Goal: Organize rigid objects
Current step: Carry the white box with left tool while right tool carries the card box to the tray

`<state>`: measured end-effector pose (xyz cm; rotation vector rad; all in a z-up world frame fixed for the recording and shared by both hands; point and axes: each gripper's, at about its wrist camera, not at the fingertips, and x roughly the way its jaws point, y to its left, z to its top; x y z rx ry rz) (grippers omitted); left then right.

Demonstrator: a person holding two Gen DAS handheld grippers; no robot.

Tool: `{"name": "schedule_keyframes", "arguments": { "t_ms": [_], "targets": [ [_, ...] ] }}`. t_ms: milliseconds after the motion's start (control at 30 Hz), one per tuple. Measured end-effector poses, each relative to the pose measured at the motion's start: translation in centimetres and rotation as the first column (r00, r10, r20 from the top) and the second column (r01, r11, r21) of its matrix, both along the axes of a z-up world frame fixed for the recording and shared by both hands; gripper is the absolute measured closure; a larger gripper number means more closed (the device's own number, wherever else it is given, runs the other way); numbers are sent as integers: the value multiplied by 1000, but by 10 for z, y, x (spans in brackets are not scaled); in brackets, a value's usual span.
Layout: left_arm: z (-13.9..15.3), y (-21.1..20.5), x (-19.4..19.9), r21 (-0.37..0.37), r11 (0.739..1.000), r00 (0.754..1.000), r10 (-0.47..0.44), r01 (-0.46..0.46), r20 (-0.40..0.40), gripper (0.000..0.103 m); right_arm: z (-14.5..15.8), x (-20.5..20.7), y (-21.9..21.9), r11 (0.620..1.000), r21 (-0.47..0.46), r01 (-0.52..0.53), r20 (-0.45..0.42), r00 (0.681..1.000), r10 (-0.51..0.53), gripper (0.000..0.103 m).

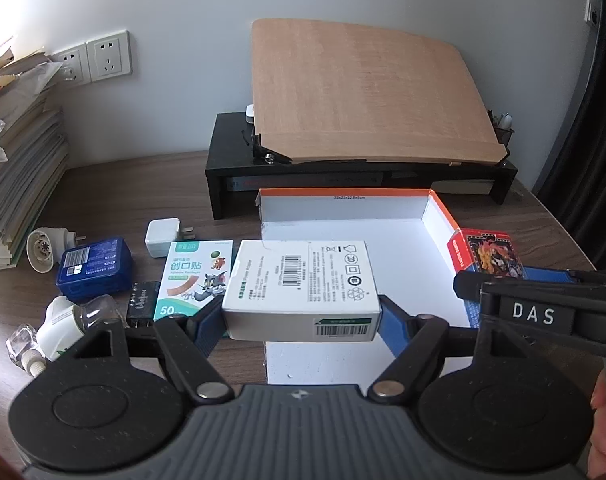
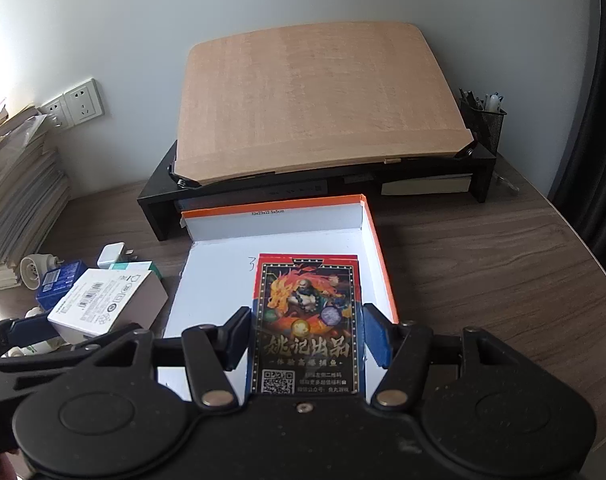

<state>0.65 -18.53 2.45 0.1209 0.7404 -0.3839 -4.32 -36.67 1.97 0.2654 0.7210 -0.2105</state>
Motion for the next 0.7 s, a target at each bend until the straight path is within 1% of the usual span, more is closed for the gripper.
{"name": "schedule_keyframes", "arguments": {
  "t_ms": [367, 700],
  "targets": [
    [0, -11, 10, -7, 1000, 1000, 11, -11, 7, 24, -1, 15, -11, 1000, -3, -13, -5, 1000, 13, 32],
    [-8, -20, 25, -11, 1000, 1000, 21, -21, -12, 24, -10, 36, -20, 999, -10, -39, -24, 999, 39, 32]
  ]
}}
